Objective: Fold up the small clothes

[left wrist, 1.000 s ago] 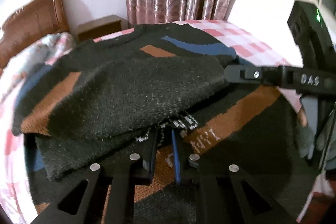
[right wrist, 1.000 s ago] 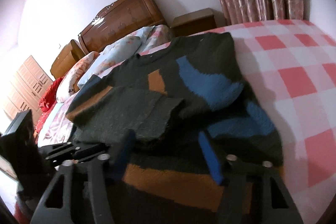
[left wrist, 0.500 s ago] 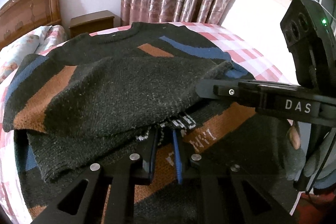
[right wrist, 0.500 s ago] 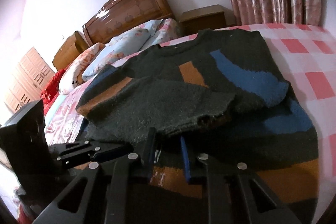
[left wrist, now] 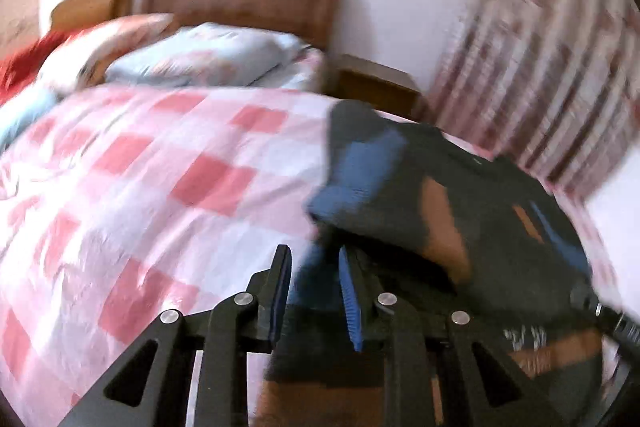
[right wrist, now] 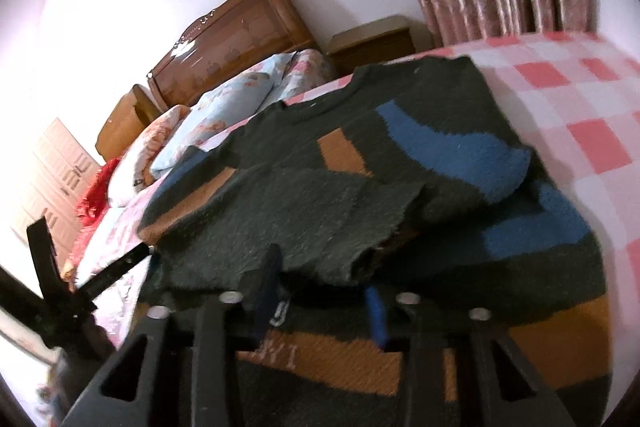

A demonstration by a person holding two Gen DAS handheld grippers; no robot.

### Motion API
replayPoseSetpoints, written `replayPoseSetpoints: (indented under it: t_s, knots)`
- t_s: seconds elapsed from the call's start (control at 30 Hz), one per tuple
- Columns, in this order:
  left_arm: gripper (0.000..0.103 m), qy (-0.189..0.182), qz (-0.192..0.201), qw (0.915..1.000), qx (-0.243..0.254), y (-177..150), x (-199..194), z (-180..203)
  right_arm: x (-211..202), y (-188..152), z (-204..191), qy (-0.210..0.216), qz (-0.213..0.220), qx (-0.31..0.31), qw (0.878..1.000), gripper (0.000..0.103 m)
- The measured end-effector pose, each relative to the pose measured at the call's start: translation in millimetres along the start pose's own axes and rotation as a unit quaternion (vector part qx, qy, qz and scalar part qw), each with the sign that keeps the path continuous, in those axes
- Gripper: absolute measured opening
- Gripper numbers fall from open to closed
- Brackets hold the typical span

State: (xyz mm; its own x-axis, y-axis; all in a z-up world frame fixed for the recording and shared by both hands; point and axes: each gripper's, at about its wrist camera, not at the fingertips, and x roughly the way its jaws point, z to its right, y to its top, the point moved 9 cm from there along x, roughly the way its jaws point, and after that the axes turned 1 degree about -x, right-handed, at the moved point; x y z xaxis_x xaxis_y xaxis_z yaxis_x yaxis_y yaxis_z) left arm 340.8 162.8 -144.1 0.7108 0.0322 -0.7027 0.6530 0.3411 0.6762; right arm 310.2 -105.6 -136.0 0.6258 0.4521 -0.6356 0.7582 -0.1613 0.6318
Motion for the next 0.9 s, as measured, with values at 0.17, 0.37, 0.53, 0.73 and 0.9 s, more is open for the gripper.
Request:
replayPoseSetpoints:
  t_s: [0.17,0.37,0.53,0.73,0.9]
  knots:
    - [0.025,0.019,-0.022,0.9996,0.007,-2,11,0,-8,8,-8,-0.013,0.028,-0.035,0.999,0.103]
    - [0.024,0.037,-0.012,0.9988,0.03,7,15,8,-44,42,-25,-0.018,0.093,-0.092,0.991,0.103]
    - [0.024,0.03,-0.014,0.9981,0.053,25,26,23,-52,69,-6,-0.026,0.113,-0.071,0.991,0.103]
    - [0.028,0.003,-0.02,0.9984,0.052,13,29,25,-37,77,45,-0.074,0.1,-0.036,0.992,0.103]
    - [0.03,-0.011,-0.015,0.999,0.041,12,27,25,-20,61,79,-0.087,0.072,0.008,0.994,0.103]
